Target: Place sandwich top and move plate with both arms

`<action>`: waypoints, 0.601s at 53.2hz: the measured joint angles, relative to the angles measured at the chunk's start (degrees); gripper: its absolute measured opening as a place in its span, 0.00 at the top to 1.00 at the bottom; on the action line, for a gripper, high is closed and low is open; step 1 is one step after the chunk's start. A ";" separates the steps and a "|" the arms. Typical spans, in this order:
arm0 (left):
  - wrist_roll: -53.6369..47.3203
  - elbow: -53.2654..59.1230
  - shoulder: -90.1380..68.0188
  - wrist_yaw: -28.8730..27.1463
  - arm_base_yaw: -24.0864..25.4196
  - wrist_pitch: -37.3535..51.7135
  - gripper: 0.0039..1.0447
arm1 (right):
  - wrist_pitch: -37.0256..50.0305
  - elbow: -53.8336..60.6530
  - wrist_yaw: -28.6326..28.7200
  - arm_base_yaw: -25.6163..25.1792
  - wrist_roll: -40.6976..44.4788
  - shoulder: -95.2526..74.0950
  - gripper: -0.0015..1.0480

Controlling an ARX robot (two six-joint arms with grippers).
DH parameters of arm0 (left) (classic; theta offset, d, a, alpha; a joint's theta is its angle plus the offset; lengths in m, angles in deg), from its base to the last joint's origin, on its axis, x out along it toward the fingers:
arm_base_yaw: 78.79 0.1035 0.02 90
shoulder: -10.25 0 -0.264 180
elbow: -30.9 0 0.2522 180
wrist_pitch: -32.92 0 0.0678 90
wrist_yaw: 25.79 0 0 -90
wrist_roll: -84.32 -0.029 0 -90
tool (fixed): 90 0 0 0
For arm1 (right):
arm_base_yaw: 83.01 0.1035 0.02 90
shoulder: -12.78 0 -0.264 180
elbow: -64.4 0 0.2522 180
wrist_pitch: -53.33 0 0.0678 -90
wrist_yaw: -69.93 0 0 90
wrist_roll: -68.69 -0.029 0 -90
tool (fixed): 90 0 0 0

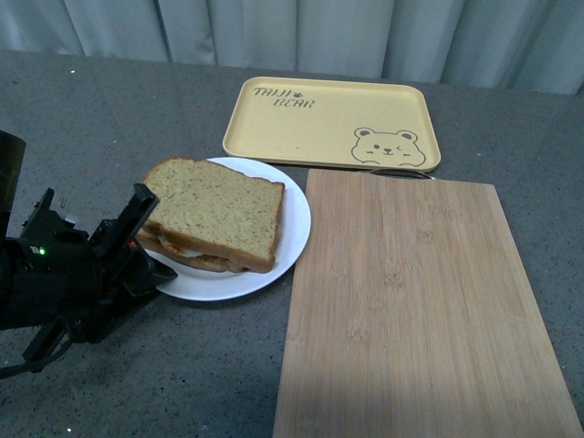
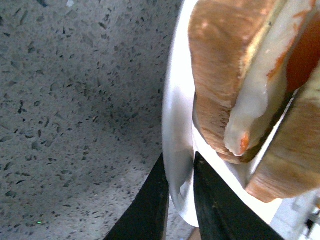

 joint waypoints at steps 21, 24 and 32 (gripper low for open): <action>8.31 4.50 3.54 7.39 2.73 10.56 0.97 | 0.00 0.00 0.00 0.00 0.00 0.00 0.09; 10.78 6.47 5.70 8.94 2.80 14.38 0.97 | 0.00 0.00 0.00 0.00 0.00 0.00 0.09; 14.67 6.32 7.78 9.88 1.90 19.78 0.97 | 0.00 0.00 0.00 0.00 0.00 0.00 0.09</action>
